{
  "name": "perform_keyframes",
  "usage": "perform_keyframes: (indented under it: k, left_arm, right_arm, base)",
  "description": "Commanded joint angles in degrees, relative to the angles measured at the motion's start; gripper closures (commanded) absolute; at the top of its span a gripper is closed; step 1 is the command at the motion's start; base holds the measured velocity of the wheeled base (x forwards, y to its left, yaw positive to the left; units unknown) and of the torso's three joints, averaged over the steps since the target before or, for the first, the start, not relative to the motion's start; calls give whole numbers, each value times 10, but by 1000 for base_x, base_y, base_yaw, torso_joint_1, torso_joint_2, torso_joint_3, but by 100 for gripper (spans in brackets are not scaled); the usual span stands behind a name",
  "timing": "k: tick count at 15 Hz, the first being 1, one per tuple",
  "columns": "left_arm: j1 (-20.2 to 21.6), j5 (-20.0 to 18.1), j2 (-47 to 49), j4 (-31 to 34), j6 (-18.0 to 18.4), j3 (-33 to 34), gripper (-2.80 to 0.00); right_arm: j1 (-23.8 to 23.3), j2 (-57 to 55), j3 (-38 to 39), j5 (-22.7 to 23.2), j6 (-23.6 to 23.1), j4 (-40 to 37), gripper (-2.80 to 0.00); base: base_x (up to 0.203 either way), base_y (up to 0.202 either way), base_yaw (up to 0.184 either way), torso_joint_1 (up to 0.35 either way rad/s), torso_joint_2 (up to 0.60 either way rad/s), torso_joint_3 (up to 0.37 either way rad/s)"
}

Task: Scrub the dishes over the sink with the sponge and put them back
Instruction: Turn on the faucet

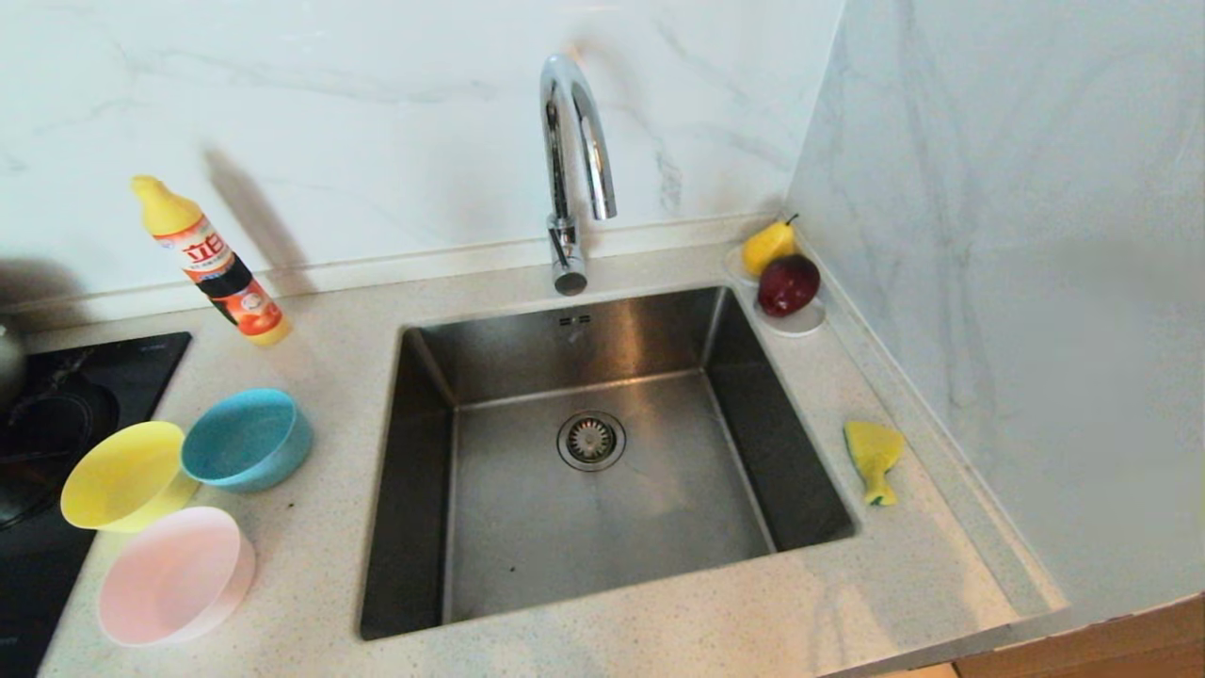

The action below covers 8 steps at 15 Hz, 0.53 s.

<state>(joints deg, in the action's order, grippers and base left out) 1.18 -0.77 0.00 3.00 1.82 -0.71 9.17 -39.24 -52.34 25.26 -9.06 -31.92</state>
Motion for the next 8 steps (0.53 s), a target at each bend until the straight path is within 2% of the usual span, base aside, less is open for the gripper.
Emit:
perform_keyframes:
  k: [1, 4, 8]
  left_arm:
    - [0, 0, 1, 0, 0, 0, 0]
    - [0, 0, 1, 0, 0, 0, 0]
    - [0, 0, 1, 0, 0, 0, 0]
  right_arm:
    - [2, -7, -29, 19, -3, -6, 0]
    - [15, -51, -47, 51, -16, -5, 0]
    - [67, -109, -50, 51, -33, -1, 0]
  base:
    - [0, 0, 0, 0, 0, 0]
    - [0, 0, 0, 0, 0, 0]
    - [0, 0, 0, 0, 0, 0]
